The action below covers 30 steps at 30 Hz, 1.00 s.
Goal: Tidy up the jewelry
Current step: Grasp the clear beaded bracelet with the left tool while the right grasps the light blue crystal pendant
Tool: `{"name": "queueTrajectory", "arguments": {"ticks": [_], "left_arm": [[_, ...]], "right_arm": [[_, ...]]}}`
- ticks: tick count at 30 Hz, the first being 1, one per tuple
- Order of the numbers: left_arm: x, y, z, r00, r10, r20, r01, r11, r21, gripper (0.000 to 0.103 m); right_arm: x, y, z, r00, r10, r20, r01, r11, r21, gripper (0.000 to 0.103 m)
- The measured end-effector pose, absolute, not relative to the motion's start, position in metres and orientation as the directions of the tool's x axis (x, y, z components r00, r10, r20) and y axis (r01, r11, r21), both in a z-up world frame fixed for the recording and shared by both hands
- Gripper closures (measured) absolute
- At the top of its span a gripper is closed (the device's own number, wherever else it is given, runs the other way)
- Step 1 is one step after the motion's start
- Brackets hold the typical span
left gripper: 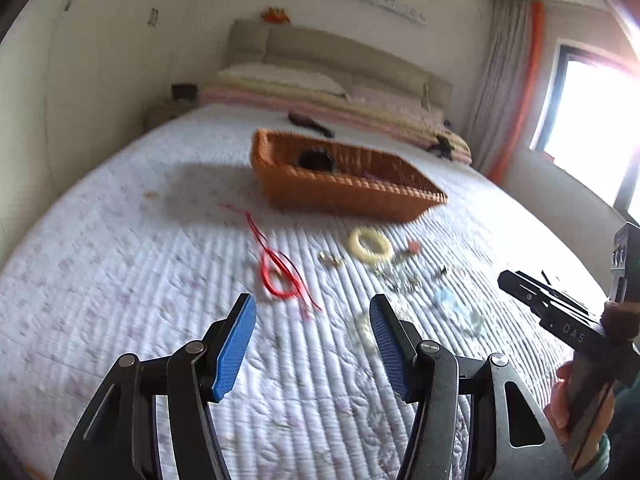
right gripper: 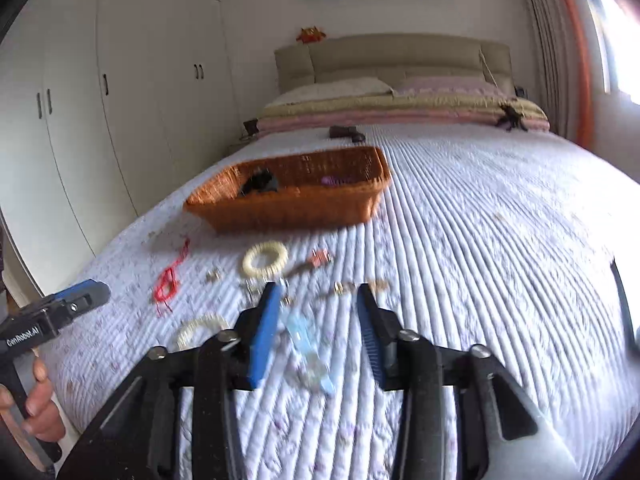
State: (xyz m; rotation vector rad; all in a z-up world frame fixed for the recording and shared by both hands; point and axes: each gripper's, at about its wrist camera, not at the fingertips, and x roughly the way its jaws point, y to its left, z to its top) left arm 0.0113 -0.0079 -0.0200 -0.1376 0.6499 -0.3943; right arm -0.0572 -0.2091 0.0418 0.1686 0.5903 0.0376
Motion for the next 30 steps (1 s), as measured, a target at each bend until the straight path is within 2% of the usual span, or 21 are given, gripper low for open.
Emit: {"name": "queueTrajectory", "arguments": {"ticks": [4, 7, 13, 17, 18, 20, 24, 26, 29, 30], "left_arm": [[0.02, -0.028, -0.033, 0.664, -0.429, -0.612, 0.346, 0.902, -0.257, 0.043], [0.025, -0.036, -0.044, 0.649, -0.4, -0.647, 0.329, 0.914, -0.236, 0.043], [0.031, -0.046, -0.056, 0.619, -0.399, -0.677, 0.326, 0.914, -0.241, 0.048], [0.036, -0.062, -0.054, 0.606, -0.391, -0.693, 0.342, 0.914, -0.217, 0.049], [0.036, -0.067, -0.055, 0.605, -0.381, -0.699, 0.344, 0.917, -0.203, 0.051], [0.04, -0.074, -0.055, 0.605, -0.361, -0.71, 0.343, 0.923, -0.176, 0.058], [0.04, -0.082, -0.057, 0.62, -0.306, -0.722, 0.33, 0.937, -0.114, 0.061], [0.038, -0.088, -0.057, 0.637, -0.274, -0.72, 0.328, 0.942, -0.068, 0.065], [0.036, -0.091, -0.058, 0.637, -0.283, -0.717, 0.346, 0.936, -0.063, 0.08], [0.036, -0.091, -0.057, 0.636, -0.289, -0.716, 0.352, 0.934, -0.064, 0.085]], "right_arm": [[-0.058, -0.208, 0.027, 0.806, 0.071, -0.588, 0.022, 0.989, 0.149, 0.049], [-0.056, -0.203, 0.022, 0.796, 0.1, -0.597, -0.007, 0.988, 0.156, 0.049], [-0.047, -0.189, 0.002, 0.759, 0.087, -0.645, -0.01, 0.993, 0.121, 0.05], [-0.047, -0.187, -0.001, 0.765, 0.05, -0.642, 0.018, 0.995, 0.099, 0.053], [-0.045, -0.187, -0.002, 0.761, 0.048, -0.647, 0.02, 0.995, 0.097, 0.059], [-0.043, -0.188, -0.004, 0.754, 0.052, -0.655, 0.017, 0.995, 0.099, 0.063], [-0.044, -0.186, -0.004, 0.755, 0.049, -0.654, 0.013, 0.996, 0.09, 0.064], [-0.044, -0.185, -0.005, 0.753, 0.048, -0.657, 0.01, 0.996, 0.084, 0.07], [-0.044, -0.183, -0.005, 0.752, 0.044, -0.658, 0.008, 0.997, 0.075, 0.082], [-0.045, -0.182, -0.004, 0.752, 0.044, -0.658, 0.005, 0.997, 0.073, 0.083]]}}
